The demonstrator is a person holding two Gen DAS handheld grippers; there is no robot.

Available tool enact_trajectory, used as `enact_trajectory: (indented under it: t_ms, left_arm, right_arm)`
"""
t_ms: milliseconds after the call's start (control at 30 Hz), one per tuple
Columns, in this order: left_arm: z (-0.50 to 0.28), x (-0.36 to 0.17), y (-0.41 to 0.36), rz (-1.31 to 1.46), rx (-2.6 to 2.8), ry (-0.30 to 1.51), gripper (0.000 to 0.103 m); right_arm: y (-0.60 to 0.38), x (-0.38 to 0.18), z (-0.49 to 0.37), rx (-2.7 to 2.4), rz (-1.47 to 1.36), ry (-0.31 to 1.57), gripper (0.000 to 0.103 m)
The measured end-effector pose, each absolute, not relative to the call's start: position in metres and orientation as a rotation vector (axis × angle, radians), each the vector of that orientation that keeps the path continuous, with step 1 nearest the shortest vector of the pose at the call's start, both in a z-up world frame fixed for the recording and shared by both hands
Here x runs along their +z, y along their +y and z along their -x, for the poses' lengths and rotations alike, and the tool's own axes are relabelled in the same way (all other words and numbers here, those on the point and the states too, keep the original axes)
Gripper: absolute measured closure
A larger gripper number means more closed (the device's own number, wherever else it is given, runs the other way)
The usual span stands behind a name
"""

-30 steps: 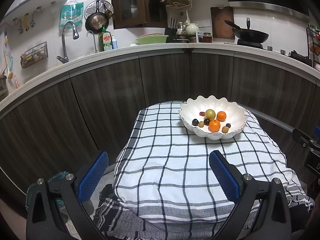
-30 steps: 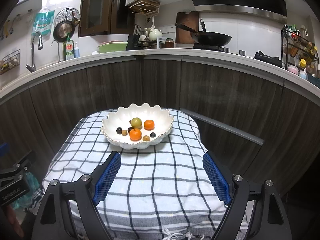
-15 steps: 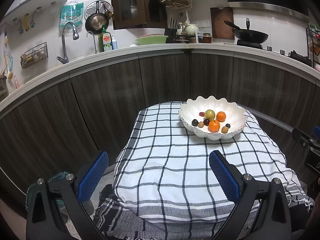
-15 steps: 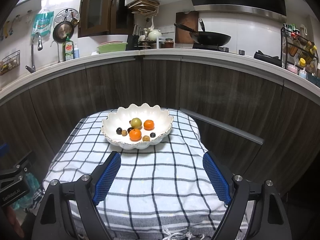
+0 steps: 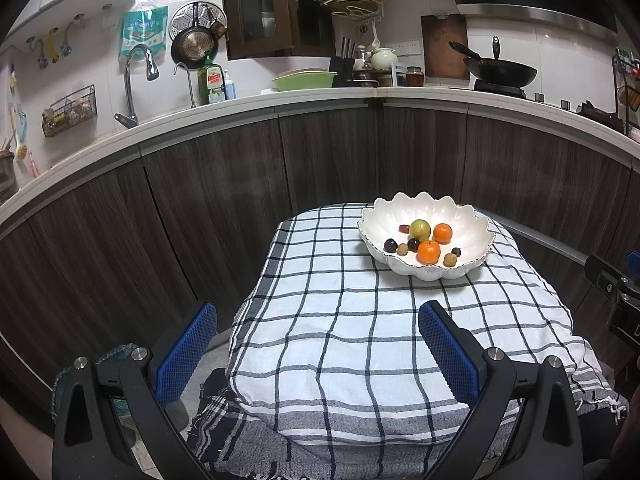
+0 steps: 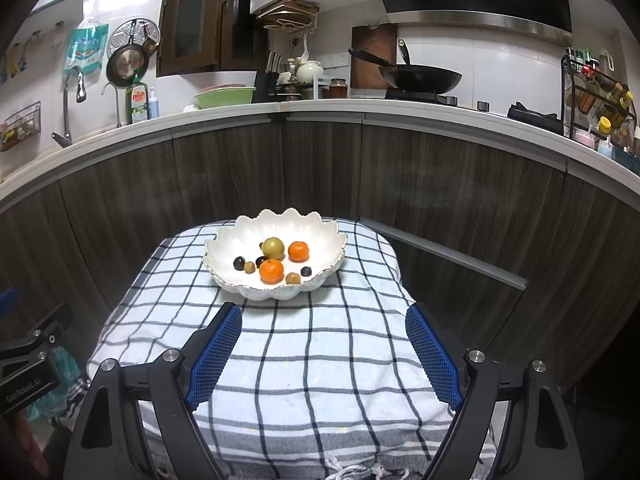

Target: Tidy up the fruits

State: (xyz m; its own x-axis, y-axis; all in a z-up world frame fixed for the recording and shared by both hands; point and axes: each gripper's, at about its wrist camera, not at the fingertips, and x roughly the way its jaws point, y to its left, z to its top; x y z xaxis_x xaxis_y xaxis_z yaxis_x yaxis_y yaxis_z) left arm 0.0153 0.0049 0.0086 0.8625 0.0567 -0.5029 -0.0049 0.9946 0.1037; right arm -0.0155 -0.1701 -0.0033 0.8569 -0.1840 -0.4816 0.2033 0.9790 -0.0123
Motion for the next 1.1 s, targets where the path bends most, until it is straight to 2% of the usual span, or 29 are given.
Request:
enact_trajectory:
  t_ms: [1100]
  left_arm:
    - [-0.021, -0.001, 0.0089, -0.088, 0.015, 0.579, 0.0]
  right_arm:
    - [-0.1668, -0.0048, 0.0126, -0.203, -0.046, 0.517, 0.018]
